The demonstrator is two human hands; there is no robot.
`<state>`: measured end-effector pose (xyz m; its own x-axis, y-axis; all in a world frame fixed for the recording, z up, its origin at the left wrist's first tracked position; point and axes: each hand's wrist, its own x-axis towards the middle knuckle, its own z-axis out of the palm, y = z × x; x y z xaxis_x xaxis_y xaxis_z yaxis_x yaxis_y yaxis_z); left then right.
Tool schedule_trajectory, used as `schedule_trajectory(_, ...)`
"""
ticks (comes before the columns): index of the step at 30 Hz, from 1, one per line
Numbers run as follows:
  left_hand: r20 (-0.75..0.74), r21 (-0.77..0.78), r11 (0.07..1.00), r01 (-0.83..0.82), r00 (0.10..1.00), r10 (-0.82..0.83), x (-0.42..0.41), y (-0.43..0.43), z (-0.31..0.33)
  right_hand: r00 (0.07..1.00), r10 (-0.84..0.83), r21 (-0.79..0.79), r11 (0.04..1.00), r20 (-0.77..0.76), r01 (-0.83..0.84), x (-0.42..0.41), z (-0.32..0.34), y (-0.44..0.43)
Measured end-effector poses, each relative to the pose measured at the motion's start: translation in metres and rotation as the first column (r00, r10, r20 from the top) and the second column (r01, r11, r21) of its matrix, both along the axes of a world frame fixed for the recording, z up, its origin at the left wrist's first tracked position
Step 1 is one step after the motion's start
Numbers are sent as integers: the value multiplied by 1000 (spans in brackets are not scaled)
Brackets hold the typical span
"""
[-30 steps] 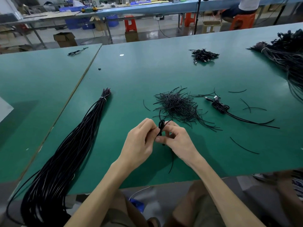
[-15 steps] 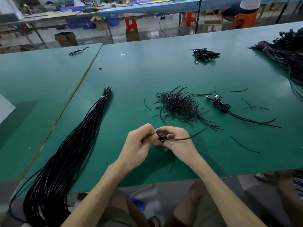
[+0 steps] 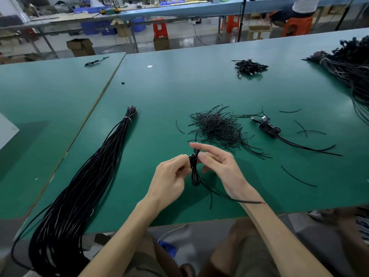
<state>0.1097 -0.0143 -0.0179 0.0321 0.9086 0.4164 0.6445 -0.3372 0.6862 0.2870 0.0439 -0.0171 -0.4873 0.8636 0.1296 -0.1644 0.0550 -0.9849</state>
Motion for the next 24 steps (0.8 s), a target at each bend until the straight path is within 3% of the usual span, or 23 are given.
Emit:
schedule_trajectory(5, 134, -92, 994, -54, 989, 66, 8, 18, -1, 993, -8, -41, 999, -122, 3, -1, 2, 2)
schedule_trajectory(16, 392, -292, 952, -91, 897, 205, 30, 32, -2, 993, -112, 45, 993, -48, 114, -2, -9, 6)
schedule_trajectory(20, 333, -268, 953, -141, 915, 229, 29, 32, 3, 993, -52, 11, 999, -108, 54, -2, -12, 6)
schedule_trajectory(24, 6, -16, 944, -329, 944, 329, 27, 27, 3, 997, -73, 170, 983, 8, 70, -2, -11, 3)
